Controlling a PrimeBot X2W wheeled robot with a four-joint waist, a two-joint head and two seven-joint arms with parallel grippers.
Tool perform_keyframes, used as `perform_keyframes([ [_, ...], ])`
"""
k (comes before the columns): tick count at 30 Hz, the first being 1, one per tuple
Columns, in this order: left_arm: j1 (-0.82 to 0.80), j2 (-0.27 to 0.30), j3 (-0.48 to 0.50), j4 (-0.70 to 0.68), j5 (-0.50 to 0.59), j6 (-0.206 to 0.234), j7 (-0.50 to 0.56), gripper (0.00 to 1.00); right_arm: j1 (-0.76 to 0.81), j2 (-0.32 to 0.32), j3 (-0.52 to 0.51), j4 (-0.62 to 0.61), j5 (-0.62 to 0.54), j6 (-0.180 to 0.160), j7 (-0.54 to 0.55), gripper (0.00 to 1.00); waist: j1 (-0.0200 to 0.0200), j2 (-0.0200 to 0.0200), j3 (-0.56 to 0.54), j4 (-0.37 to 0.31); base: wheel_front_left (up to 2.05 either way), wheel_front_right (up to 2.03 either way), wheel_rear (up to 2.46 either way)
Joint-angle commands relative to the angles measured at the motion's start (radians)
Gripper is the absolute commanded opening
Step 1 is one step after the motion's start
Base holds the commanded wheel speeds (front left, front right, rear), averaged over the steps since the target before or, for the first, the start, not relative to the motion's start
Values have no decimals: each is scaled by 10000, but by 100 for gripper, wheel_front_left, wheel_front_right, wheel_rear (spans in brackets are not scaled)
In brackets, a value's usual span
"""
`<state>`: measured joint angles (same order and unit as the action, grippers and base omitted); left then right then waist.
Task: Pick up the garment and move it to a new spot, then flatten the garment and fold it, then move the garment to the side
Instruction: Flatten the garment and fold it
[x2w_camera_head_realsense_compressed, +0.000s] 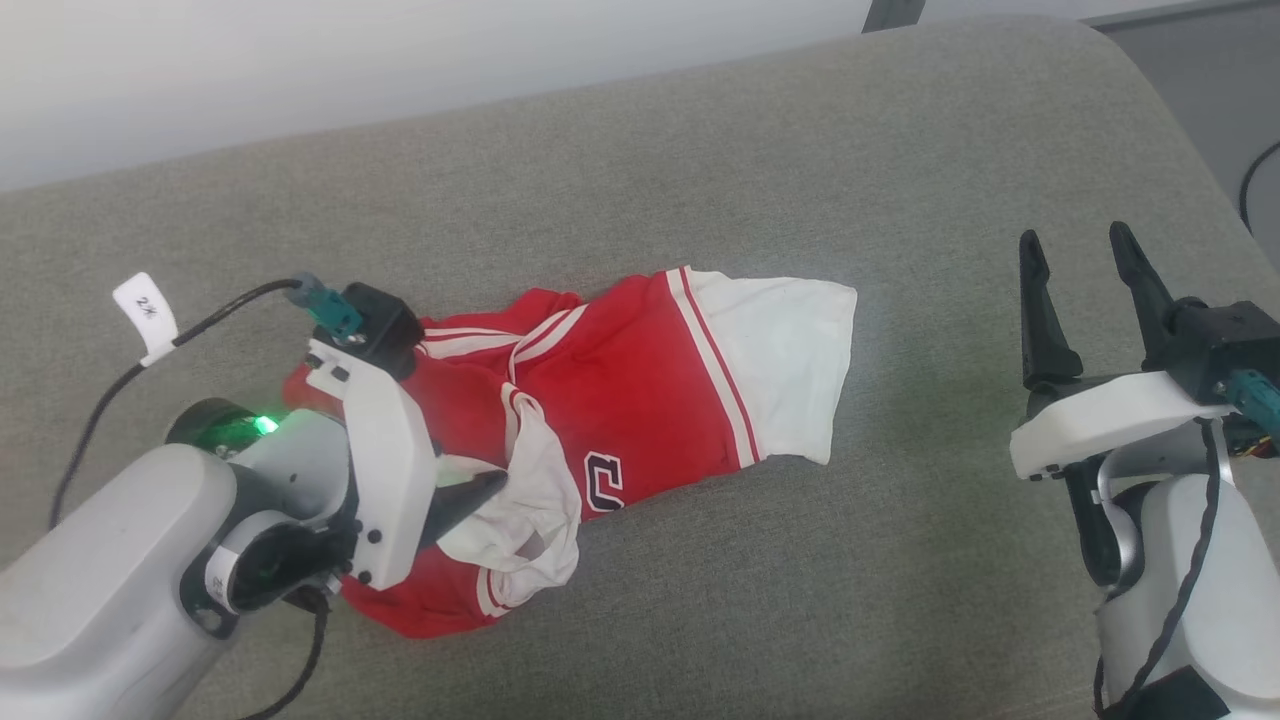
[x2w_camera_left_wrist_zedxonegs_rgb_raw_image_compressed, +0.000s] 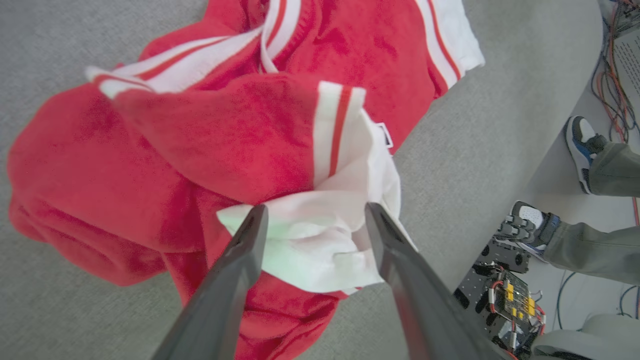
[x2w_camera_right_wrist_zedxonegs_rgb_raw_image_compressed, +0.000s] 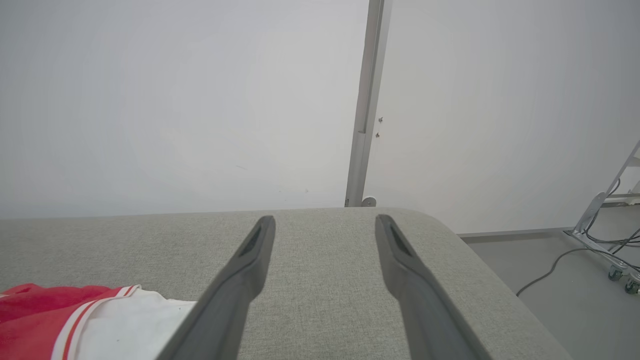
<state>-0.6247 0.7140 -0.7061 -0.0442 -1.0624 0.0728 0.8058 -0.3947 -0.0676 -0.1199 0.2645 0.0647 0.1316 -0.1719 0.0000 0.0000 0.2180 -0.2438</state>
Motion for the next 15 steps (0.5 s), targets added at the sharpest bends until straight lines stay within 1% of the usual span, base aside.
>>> perform_keyframes([
  [1, -136, 35, -77, 136, 148, -122, -112, 100, -46, 34, 32, -37, -23, -18, -60, 100, 0, 0, 30, -9, 0, 0, 0],
  [7, -117, 145, -224, 688, 550, -438, -383, 100, -61, 51, 69, -9, 24, -18, -101, 100, 0, 0, 120, -42, 0, 0, 0],
  [12, -171, 92, -324, 1305, 705, -696, -678, 100, -83, 31, 60, 2, 28, -18, -83, 100, 0, 0, 204, -48, 0, 0, 0],
  [15, -194, -59, -354, 1606, 666, -796, -747, 100, -85, 29, 64, 12, 19, -18, -87, 100, 0, 0, 223, -41, 0, 0, 0],
])
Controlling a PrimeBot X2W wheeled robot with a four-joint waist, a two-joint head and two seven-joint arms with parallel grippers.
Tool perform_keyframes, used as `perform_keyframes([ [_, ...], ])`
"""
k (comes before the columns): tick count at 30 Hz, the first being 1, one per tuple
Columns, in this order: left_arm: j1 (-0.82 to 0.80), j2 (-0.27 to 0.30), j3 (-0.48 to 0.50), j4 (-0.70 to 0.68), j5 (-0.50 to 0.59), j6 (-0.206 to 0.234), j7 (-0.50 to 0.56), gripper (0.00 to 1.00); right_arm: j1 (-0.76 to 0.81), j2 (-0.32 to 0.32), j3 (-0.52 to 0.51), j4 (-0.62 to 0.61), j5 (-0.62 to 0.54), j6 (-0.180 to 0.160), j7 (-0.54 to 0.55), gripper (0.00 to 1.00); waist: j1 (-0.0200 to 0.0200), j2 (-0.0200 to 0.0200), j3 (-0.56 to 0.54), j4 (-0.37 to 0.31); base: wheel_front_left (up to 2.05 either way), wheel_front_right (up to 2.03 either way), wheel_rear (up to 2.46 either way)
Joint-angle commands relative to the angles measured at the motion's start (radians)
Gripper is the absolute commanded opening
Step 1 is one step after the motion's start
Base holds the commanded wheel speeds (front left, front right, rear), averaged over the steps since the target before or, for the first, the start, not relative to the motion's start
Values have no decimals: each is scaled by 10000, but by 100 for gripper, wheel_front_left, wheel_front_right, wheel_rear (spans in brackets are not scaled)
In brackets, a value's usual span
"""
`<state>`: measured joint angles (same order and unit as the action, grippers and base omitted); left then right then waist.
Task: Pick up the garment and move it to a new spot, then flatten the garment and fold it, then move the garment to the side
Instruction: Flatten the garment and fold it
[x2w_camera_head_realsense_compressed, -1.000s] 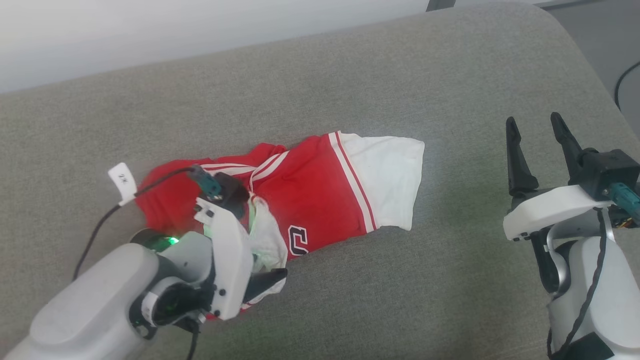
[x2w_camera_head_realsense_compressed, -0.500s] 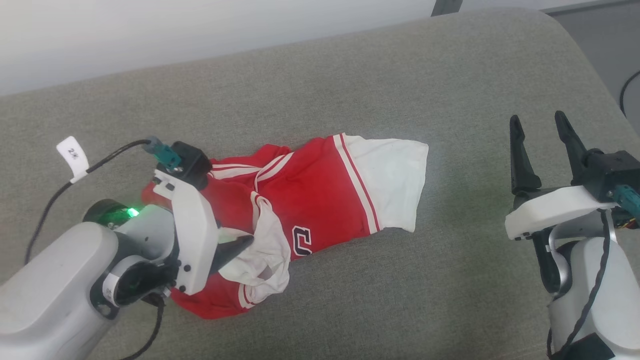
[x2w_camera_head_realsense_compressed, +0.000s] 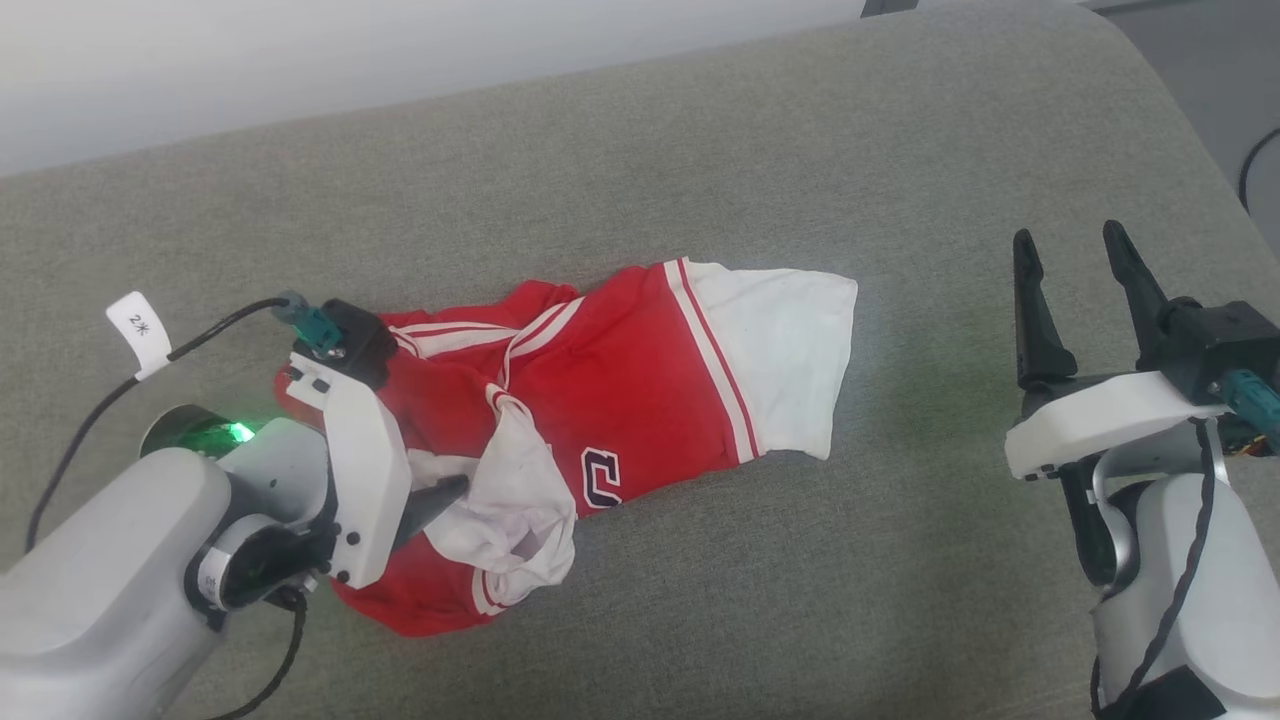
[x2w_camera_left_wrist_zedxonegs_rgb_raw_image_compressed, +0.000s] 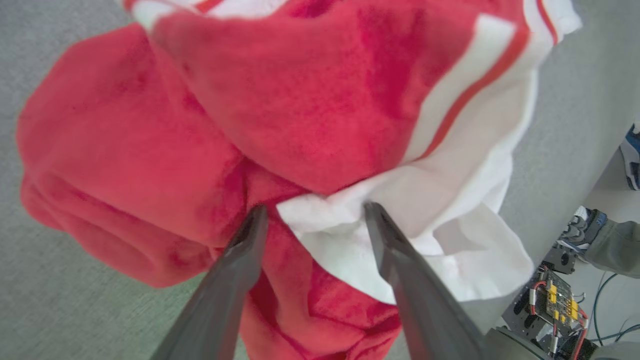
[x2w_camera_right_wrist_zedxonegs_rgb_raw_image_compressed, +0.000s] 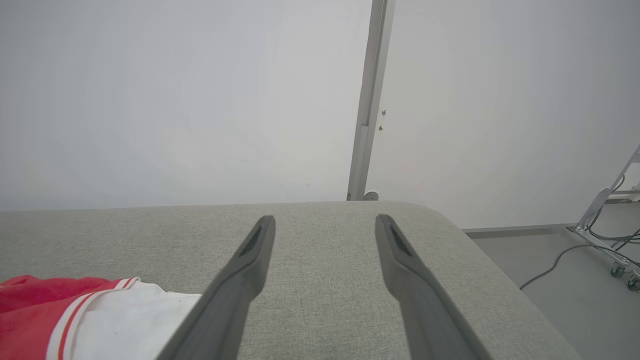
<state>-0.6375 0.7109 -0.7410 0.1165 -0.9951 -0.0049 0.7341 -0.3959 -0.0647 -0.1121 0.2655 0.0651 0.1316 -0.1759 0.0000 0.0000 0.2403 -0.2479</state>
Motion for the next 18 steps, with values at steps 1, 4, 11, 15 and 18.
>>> perform_keyframes([
  [1, -65, -65, -18, 77, -41, -41, -36, 98, -74, 1, -15, 1, 15, -18, -46, 100, 0, 0, 4, 5, 0, 0, 0],
  [4, -106, -163, -46, 179, -108, -121, -61, 27, -79, -22, -16, 0, 3, -18, -34, 100, 0, 0, 6, 26, 0, 0, 0],
  [11, -230, -92, -19, -128, -119, -76, 70, 0, -53, -65, -10, 19, -51, -18, -29, 100, 0, 0, -43, 109, 0, 0, 0],
  [15, -166, 8, 117, -515, -199, 163, 100, 0, 23, -89, -39, 36, -77, -18, -52, 100, 0, 0, -100, 196, 0, 0, 0],
  [18, -14, 227, 355, -880, -331, 483, 38, 0, 88, -91, -78, 31, -103, -18, -22, 100, 0, 0, -159, 287, 0, 0, 0],
])
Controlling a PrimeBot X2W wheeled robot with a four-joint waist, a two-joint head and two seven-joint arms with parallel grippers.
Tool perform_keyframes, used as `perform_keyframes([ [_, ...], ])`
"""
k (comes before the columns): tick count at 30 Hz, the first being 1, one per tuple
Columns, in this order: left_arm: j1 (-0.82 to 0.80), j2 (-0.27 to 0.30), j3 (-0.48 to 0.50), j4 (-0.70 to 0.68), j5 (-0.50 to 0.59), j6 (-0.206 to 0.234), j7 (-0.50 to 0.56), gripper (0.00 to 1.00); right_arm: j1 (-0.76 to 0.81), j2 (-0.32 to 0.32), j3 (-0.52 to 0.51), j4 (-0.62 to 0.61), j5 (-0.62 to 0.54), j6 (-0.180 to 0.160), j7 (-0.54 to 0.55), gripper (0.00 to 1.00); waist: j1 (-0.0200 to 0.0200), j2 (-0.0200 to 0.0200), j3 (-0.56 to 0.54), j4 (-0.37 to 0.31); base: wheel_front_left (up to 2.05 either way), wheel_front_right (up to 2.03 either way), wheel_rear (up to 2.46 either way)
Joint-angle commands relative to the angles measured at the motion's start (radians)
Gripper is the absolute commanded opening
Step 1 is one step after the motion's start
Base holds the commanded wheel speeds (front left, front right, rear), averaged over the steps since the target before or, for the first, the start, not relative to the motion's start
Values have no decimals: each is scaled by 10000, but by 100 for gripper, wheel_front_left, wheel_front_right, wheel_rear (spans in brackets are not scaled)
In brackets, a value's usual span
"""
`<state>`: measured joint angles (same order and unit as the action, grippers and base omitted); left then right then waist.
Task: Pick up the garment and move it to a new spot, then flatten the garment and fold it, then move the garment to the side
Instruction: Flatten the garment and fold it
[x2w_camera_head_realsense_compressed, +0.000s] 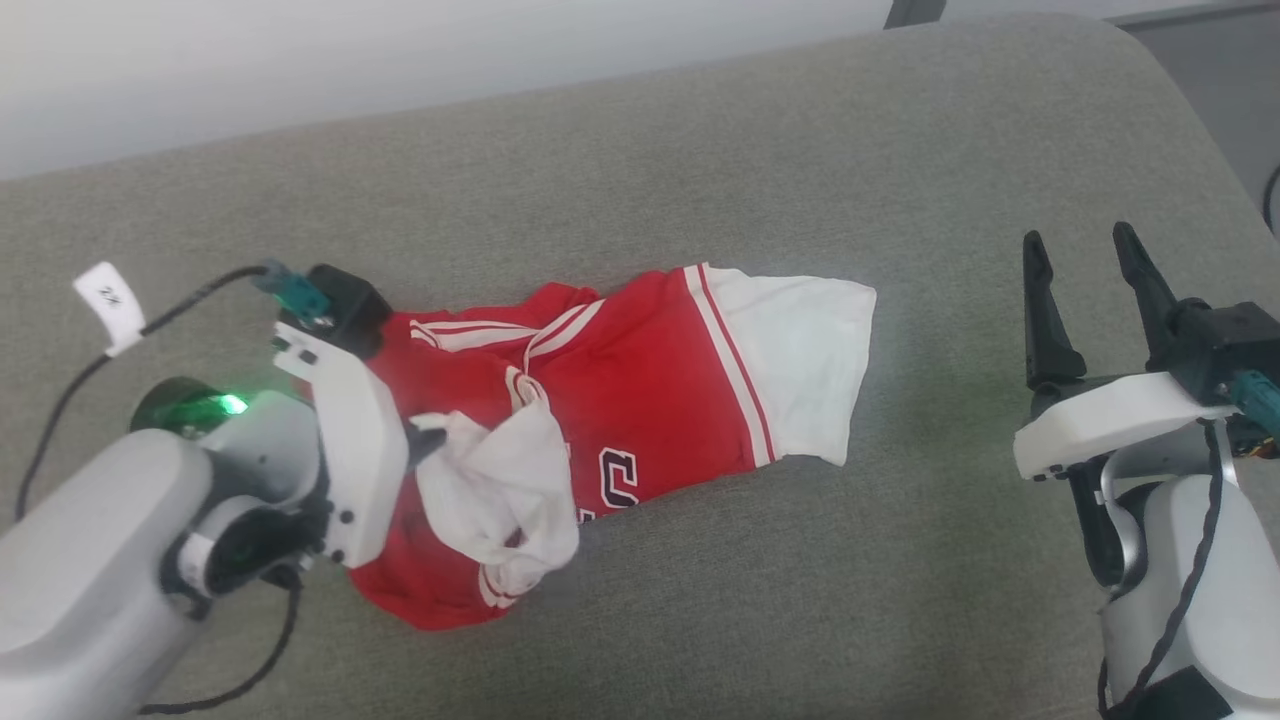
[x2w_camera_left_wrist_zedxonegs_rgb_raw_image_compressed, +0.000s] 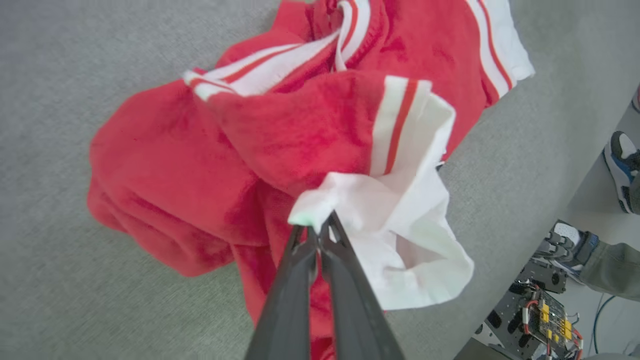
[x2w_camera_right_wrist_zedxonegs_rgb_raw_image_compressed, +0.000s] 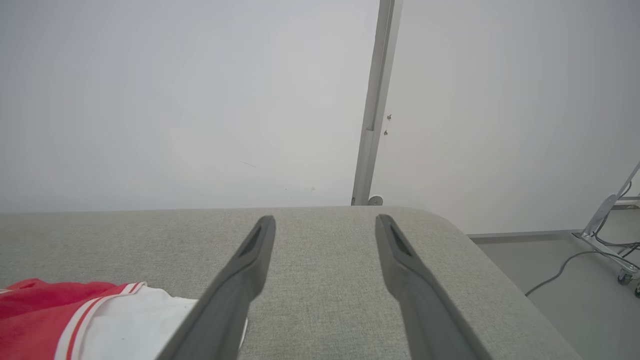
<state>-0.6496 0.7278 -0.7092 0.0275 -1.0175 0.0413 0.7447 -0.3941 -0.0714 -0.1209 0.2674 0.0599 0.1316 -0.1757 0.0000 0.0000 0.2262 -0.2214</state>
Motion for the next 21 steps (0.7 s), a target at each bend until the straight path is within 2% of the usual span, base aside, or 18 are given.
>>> perform_keyframes([
  [1, 144, 194, 137, -116, -113, 125, -79, 0, 91, -27, -2, 11, -60, -18, -9, 100, 0, 0, -38, 57, 0, 0, 0],
  [9, 821, 1621, 1176, -709, -230, 1115, -464, 0, 204, -66, -74, -36, -106, -18, 105, 100, 0, 0, -204, 417, 0, 0, 0],
  [13, 1393, 2193, 1632, -465, -373, 1418, -890, 0, 221, -127, -68, -34, -125, -18, 169, 100, 0, 0, -295, 635, 0, 0, 0],
  [17, 1735, 2402, 1837, 24, -439, 1469, -1252, 0, 242, -156, -28, -77, -162, -18, 240, 100, 0, 0, -353, 780, 0, 0, 0],
  [21, 2041, 2348, 1954, 962, -529, 1175, -1816, 0, 247, -188, 52, -86, -163, -18, 305, 100, 0, 0, -424, 920, 0, 0, 0],
])
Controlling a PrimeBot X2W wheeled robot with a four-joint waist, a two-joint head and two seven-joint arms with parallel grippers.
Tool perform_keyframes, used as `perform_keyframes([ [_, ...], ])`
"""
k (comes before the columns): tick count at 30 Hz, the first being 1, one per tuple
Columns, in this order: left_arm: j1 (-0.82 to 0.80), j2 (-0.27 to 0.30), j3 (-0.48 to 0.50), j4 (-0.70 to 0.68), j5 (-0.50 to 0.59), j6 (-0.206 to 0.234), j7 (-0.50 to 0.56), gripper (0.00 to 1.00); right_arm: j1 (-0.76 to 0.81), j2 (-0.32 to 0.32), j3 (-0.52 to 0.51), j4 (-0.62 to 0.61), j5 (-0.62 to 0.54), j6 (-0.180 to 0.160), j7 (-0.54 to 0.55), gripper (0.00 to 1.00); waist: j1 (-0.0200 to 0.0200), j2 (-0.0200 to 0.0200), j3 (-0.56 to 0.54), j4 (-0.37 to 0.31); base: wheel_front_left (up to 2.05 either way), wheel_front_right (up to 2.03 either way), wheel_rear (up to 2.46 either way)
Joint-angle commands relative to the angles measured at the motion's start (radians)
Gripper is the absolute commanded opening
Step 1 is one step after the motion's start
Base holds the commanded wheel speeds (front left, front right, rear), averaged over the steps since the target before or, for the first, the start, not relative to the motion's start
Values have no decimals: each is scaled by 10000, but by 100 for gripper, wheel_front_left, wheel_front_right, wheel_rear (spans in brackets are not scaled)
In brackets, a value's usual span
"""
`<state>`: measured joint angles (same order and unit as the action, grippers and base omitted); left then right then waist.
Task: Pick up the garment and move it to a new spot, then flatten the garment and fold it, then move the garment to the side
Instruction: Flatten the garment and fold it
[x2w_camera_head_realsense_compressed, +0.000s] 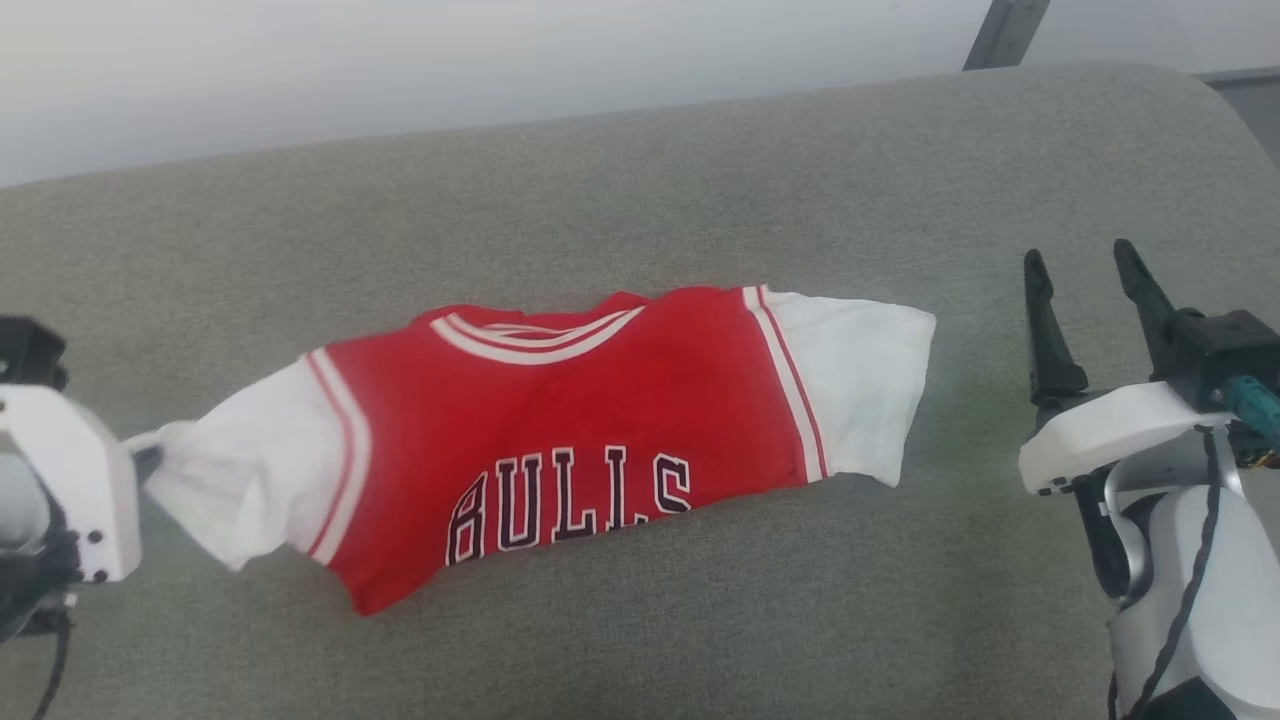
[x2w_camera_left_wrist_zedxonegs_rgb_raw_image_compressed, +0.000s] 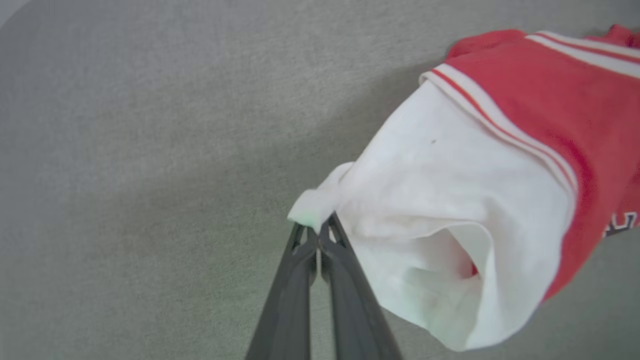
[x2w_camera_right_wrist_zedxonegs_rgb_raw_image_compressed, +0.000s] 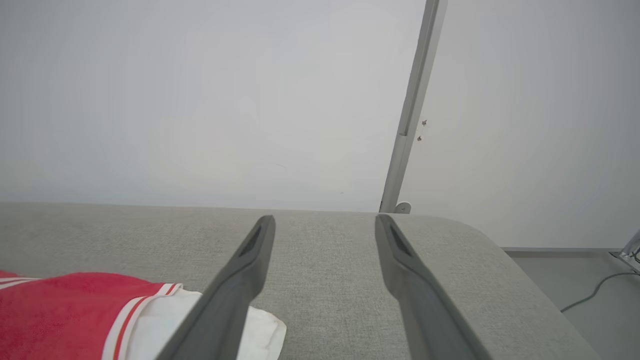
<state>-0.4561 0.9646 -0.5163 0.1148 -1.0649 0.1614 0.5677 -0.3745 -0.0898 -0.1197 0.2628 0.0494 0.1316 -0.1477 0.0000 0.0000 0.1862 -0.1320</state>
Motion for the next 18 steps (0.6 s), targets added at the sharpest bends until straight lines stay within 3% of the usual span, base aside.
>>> perform_keyframes([
  [1, 172, -68, 43, 386, -106, -76, -162, 0, 50, -5, 78, -42, -54, -18, 42, 100, 0, 0, -35, 40, 0, 0, 0],
  [4, 303, -286, -27, 1202, -154, -289, -421, 1, 98, -12, 146, -67, -56, -18, 87, 100, 0, 0, -98, 77, 0, 0, 0],
  [5, 307, -343, -29, 1474, -140, -369, -537, 13, 123, -32, 168, -72, -45, -18, 110, 100, 0, 0, -117, 91, 0, 0, 0],
  [8, 307, -658, -83, 2293, -188, -603, -805, 11, 197, -66, 237, -82, -31, -18, 153, 100, 0, 0, -169, 123, 0, 0, 0],
  [9, 293, -797, -87, 2560, -234, -681, -888, 40, 213, -72, 259, -95, -32, -18, 158, 100, 0, 0, -185, 128, 0, 0, 0],
  [10, 285, -927, -95, 2860, -294, -760, -943, 48, 220, -89, 275, -103, -24, -18, 183, 100, 0, 0, -203, 134, 0, 0, 0],
  [11, 217, -1133, -104, 3362, -307, -912, -1037, 67, 242, -109, 300, -134, -3, -18, 212, 100, 0, 0, -244, 150, 0, 0, 0],
  [12, 176, -1219, -99, 3584, -364, -1000, -1083, 100, 254, -119, 321, -147, 5, -18, 211, 100, 0, 0, -259, 153, 0, 0, 0],
  [18, -50, -1540, -62, 4482, -580, -1469, -1158, 100, 437, -162, 374, -241, 40, -18, 292, 100, 0, 0, -397, 230, 0, 0, 0],
])
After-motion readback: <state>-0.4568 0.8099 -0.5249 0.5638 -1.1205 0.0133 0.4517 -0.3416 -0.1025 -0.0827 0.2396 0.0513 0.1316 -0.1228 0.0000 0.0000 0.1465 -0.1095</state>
